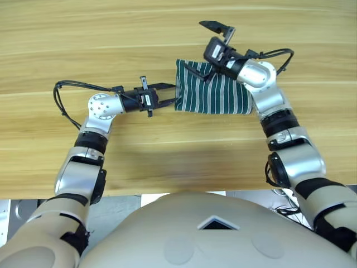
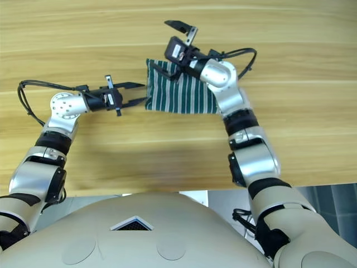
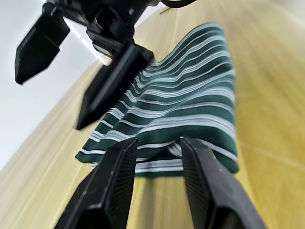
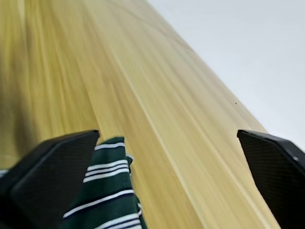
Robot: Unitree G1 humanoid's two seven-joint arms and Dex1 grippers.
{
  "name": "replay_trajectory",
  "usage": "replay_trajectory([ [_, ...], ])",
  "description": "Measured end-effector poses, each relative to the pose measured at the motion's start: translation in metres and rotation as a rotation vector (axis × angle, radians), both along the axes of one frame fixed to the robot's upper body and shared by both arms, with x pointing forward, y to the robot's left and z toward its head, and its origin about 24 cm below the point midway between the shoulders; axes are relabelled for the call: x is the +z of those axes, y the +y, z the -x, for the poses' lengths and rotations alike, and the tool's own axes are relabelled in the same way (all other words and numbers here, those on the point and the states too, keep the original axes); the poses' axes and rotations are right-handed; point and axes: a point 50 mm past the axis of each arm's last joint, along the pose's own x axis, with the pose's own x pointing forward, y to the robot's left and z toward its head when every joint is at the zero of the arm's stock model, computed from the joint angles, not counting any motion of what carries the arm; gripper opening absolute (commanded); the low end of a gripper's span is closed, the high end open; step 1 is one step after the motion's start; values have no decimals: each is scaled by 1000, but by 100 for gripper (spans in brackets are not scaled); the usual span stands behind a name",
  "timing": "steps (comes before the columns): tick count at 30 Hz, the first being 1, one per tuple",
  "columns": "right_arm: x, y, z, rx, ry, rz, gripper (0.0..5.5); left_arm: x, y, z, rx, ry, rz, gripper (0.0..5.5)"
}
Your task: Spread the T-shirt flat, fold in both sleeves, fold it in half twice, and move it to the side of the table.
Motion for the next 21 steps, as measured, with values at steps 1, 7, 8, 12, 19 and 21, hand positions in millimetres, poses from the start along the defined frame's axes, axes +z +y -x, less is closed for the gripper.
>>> replay_trajectory([
  [1,-3,7,-1,9,4,20,536,-2,1,-1,16,-15,-32,168],
  [7,-20,33,-5,3,36,98,536,-8,3,-13,82,-111,-197,168],
  [8,-24,34,-5,-9,51,108,536,-9,1,-12,74,-126,-208,168],
  [12,-27,31,-11,-68,68,127,536,-8,-1,-10,19,-182,-265,168],
  [19,-33,28,-11,-122,126,80,536,-2,4,-8,28,-222,-264,168],
  [21,-33,26,-11,-138,153,51,536,4,2,-9,31,-244,-235,168],
])
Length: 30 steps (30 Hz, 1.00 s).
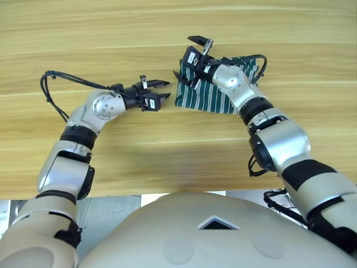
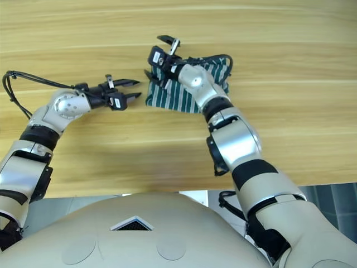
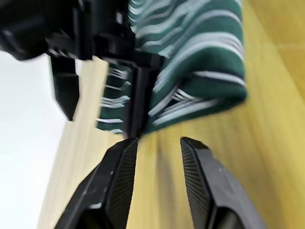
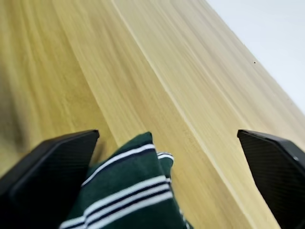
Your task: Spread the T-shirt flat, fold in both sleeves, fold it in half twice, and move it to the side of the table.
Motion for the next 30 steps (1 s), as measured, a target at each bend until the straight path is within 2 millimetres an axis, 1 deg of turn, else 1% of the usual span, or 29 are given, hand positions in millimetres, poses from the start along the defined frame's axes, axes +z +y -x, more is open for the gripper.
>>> replay_trajectory([
  [5,-2,-3,0,-21,35,-26,536,10,-6,-7,30,-43,60,168],
  [10,-3,-2,0,-28,47,-38,536,15,-20,-10,1,-68,82,168],
  [12,-3,-2,0,-30,50,-40,536,12,-23,-9,-10,-69,60,168],
  [16,-3,-2,0,-31,53,-42,536,-5,-30,-1,-73,-35,-44,168],
  [18,-3,-2,0,-36,56,-44,536,-9,-32,2,-90,-28,-61,168],
  [24,-4,-3,0,-60,67,-54,536,-13,-34,4,-124,-56,-109,168],
  [30,-6,-7,-2,-126,83,-61,536,-14,-32,5,-143,-90,-145,168],
])
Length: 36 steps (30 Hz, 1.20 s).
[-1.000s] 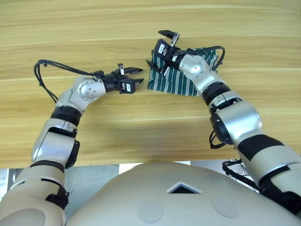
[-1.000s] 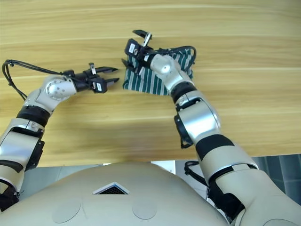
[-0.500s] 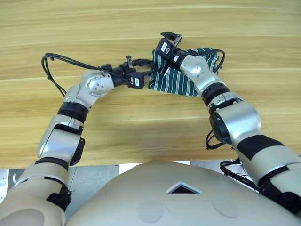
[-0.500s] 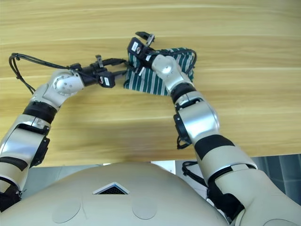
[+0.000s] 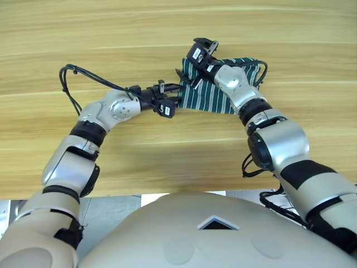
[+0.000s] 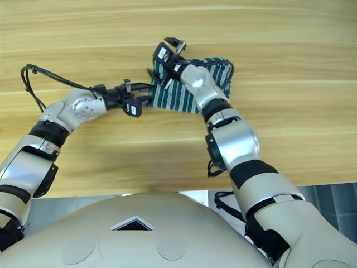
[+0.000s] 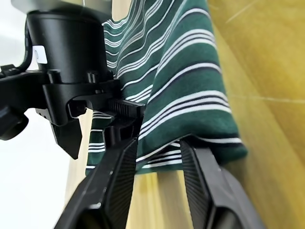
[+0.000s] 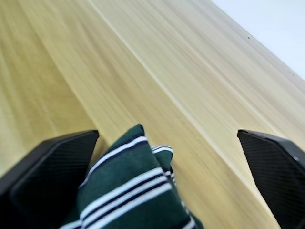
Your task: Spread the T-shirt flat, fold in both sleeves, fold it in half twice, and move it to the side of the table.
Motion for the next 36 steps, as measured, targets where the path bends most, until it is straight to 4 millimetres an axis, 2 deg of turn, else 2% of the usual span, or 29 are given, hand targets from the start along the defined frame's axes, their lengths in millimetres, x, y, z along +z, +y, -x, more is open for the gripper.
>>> replay_trajectory([
  [5,-2,-14,-4,-113,4,15,536,-4,5,0,-18,-79,-70,168],
  [10,-5,-18,-5,-160,16,20,536,-5,9,-5,1,-166,-119,168],
  [13,-6,-22,-5,-188,20,15,536,-5,27,-16,99,-227,-172,168],
  [16,-6,-28,-6,-212,25,9,536,-3,53,-27,212,-267,-226,168],
  [24,-4,-45,-9,-287,35,-39,536,1,80,-34,337,-310,-218,168],
  [27,0,-51,-10,-330,38,-196,536,7,77,-33,374,-300,-82,168],
  [29,18,-61,-17,-410,-36,-391,536,15,60,-33,357,-298,70,168],
  [30,26,-66,-21,-440,-70,-432,536,17,53,-33,337,-300,103,168],
  [32,41,-80,-27,-498,-157,-446,536,20,44,-33,319,-302,155,168],
  [34,47,-89,-29,-527,-200,-441,536,21,44,-33,325,-302,164,168],
  [36,56,-92,-30,-512,-262,-457,536,22,43,-34,334,-303,183,168],
])
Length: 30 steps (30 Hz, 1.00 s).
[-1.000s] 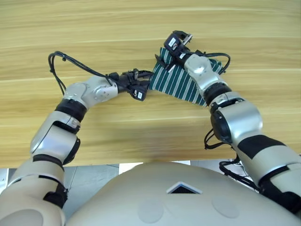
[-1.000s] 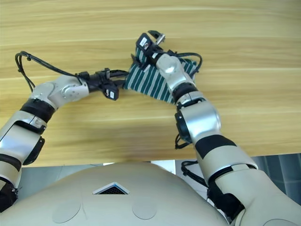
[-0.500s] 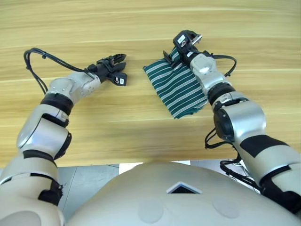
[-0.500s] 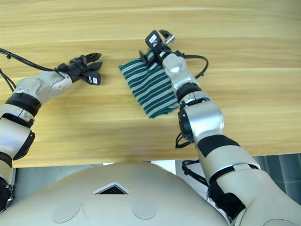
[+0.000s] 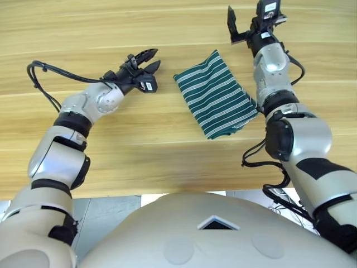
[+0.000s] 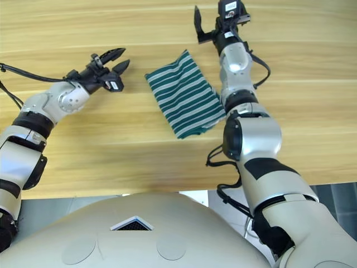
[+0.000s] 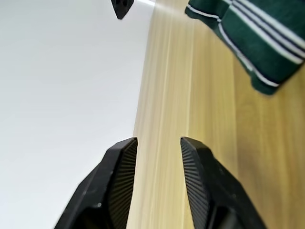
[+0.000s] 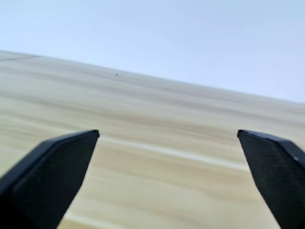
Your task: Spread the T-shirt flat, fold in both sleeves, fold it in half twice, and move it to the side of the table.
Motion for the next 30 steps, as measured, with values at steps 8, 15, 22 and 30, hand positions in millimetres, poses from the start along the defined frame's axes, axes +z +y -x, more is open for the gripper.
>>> replay_trajectory([
  [8,-21,38,46,437,-192,401,536,1,-5,0,24,3,75,168],
  [15,-66,40,85,520,-122,682,536,-5,-5,-1,62,15,90,168],
  [22,-73,-16,80,294,-42,861,536,-17,-1,4,110,45,101,168],
  [30,-55,-165,140,81,182,1047,536,-33,4,11,181,84,121,168],
])
